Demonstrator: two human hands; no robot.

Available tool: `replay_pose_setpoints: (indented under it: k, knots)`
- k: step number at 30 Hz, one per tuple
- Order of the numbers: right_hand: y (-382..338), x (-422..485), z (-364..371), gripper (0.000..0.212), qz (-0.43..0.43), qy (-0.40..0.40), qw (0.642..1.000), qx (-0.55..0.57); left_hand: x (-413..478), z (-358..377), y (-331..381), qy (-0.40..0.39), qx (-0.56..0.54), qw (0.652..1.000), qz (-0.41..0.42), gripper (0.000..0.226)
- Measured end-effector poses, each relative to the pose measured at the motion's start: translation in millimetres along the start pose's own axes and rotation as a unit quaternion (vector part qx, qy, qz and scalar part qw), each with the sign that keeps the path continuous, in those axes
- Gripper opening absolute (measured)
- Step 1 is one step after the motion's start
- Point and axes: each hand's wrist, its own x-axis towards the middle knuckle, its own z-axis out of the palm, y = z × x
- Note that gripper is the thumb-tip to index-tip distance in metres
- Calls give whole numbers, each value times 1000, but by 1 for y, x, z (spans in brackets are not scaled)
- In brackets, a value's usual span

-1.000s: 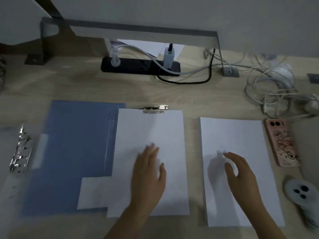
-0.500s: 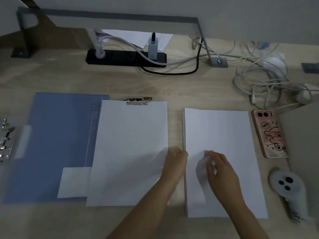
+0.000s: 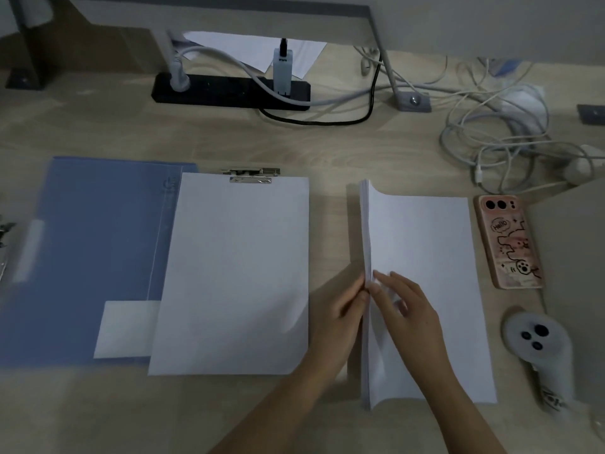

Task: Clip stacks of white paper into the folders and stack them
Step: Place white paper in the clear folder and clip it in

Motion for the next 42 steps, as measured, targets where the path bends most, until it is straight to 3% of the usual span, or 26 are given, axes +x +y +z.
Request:
replay_pose_setpoints:
  k: [4, 11, 16, 23, 25, 30, 33, 35, 42]
  knots:
    - [-1, -3, -6, 41, 11, -11, 998, 61, 0, 5, -3, 22, 33, 997, 60, 31]
    - [1, -2, -9, 22, 22, -13, 993, 117, 2, 6, -7, -7, 37, 997, 75, 41]
    - [7, -1, -6, 35, 29, -6, 994, 106, 2, 8, -10, -22, 12, 998, 60, 42]
    - [7, 1, -2, 36, 25, 13, 996, 85, 4, 6, -11, -8, 19, 998, 65, 41]
    - [8, 2, -1, 36, 30, 28, 996, 74, 3, 5, -11, 9, 29, 998, 61, 38]
    - [10, 3, 6, 32, 22, 56, 998, 10, 2, 6, -6, 139, 118, 980, 81, 38]
    - [8, 3, 9, 35, 17, 51, 998, -19, 5, 12, 3, 50, 58, 997, 19, 35]
    - [5, 2, 11, 38, 15, 42, 999, -31, 7, 16, 10, 12, 64, 997, -47, 45]
    - [3, 4, 14, 33, 21, 54, 998, -23, 17, 20, 2, 62, 194, 977, -65, 52]
